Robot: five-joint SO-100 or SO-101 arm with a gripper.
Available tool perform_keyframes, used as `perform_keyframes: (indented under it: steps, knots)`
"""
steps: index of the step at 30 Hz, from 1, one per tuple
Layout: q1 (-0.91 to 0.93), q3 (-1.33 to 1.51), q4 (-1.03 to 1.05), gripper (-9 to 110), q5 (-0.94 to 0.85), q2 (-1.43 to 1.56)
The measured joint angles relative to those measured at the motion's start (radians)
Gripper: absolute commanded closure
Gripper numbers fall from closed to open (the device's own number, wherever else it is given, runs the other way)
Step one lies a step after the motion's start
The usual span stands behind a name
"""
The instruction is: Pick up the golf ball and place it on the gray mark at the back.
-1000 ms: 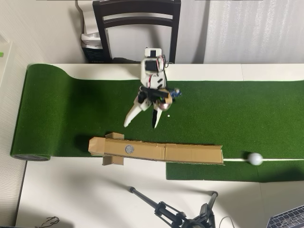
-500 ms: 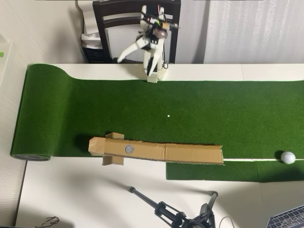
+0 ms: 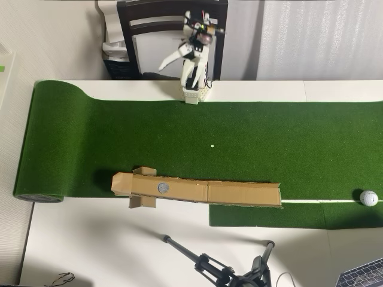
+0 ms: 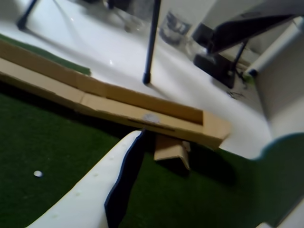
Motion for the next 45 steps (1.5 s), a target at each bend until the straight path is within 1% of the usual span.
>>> perform_keyframes:
  steps: [4,8,16,20,23,32,35,45]
  knots:
    - [-0.008,0.272,-0.114,47,0.002,0.190]
    - [-0.078,0.505,-0.212,47,0.002,0.232]
    - [-0.242,0.784,-0.436,47,0.002,0.230]
    - [-0.258,0.874,-0.485,47,0.002,0.218]
    - [-0.270,0.908,-0.486,47,0.015,0.218]
    - [-0.239,1.006,-0.471,47,0.167,0.218]
    - [-0.219,1.008,-0.411,47,0.241,0.218]
    - [-0.212,1.009,-0.207,47,0.408,0.218]
